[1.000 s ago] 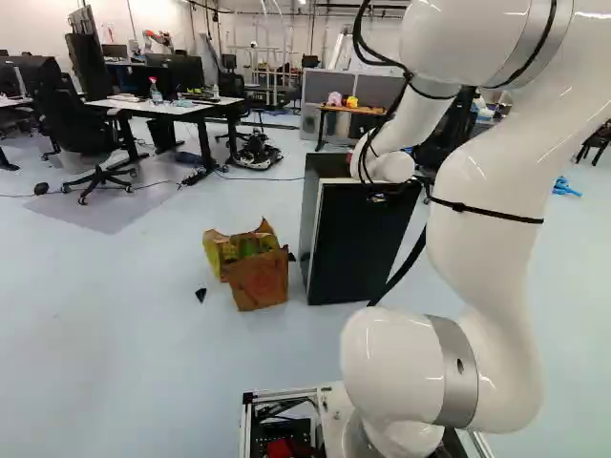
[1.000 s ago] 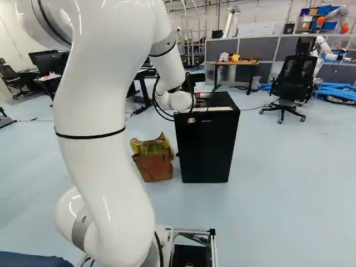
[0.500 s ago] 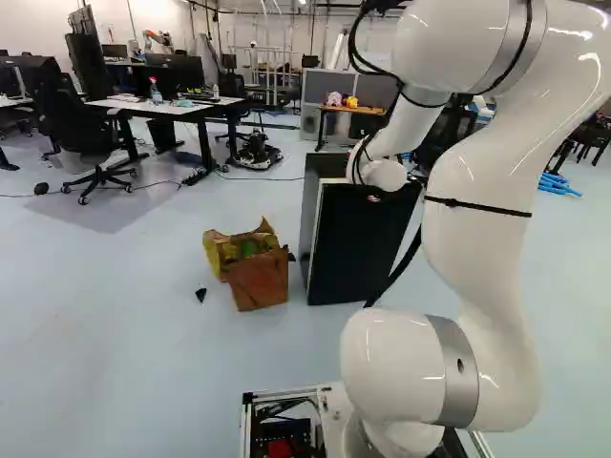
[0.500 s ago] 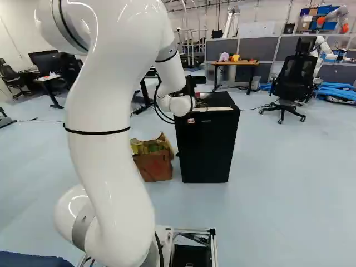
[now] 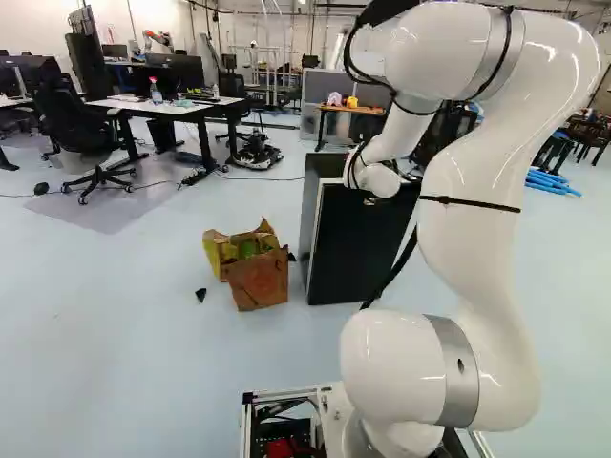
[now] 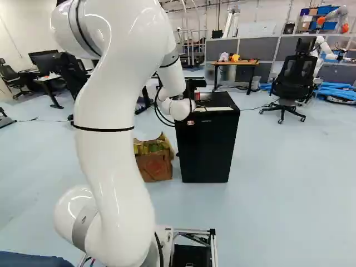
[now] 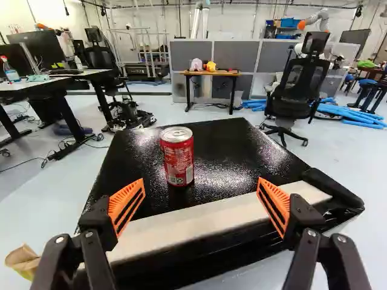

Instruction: Grab a drink from the fridge

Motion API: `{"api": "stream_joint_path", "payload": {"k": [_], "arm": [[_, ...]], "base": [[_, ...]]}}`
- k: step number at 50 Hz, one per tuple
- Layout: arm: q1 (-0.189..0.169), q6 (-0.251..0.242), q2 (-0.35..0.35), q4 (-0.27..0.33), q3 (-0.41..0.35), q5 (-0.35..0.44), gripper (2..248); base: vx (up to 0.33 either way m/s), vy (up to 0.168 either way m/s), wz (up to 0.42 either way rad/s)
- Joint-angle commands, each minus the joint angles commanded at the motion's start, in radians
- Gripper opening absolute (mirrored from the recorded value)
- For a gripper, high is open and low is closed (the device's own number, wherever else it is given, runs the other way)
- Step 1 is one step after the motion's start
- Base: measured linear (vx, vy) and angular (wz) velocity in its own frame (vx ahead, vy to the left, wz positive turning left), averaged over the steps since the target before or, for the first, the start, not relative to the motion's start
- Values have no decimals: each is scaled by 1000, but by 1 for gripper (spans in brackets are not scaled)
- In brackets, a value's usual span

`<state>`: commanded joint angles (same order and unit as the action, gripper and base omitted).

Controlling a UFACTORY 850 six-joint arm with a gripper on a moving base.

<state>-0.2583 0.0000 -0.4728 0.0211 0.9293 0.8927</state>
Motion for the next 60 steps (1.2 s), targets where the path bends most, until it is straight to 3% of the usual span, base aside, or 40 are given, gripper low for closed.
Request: {"api": "stream_joint_path", "payload": {"k": [60], "arm": [[24,0,-90,0,101,0,247]], "base": [[0,0,0]]}}
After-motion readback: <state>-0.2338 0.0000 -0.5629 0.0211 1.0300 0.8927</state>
